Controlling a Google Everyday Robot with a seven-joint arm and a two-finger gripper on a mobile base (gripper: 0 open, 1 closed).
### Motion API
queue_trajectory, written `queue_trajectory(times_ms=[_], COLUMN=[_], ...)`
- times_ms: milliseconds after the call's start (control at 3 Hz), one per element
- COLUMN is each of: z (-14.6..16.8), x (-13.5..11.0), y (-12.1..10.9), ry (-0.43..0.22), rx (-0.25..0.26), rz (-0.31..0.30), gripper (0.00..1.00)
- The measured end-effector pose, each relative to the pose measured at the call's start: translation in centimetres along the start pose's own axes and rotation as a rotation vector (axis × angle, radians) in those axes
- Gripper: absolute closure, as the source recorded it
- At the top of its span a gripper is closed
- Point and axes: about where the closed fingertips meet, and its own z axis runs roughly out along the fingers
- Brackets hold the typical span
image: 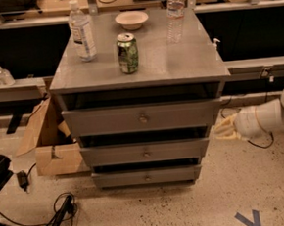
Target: Close middle drawer
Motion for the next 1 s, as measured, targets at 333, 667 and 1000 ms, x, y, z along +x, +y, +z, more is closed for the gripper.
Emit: queue_trajectory(times_ms=[333, 667, 1000], z=[-5.3, -8.8, -12.5], x=[-2.8, -5.0, -6.9], y=[-2.7, -3.3, -2.4], ry=[0.096, 0.192, 0.270], rx=[-0.053, -0.138, -0.162], rz=[-0.098, -0.154, -0.191], gripper=[1.00, 1.00, 1.00])
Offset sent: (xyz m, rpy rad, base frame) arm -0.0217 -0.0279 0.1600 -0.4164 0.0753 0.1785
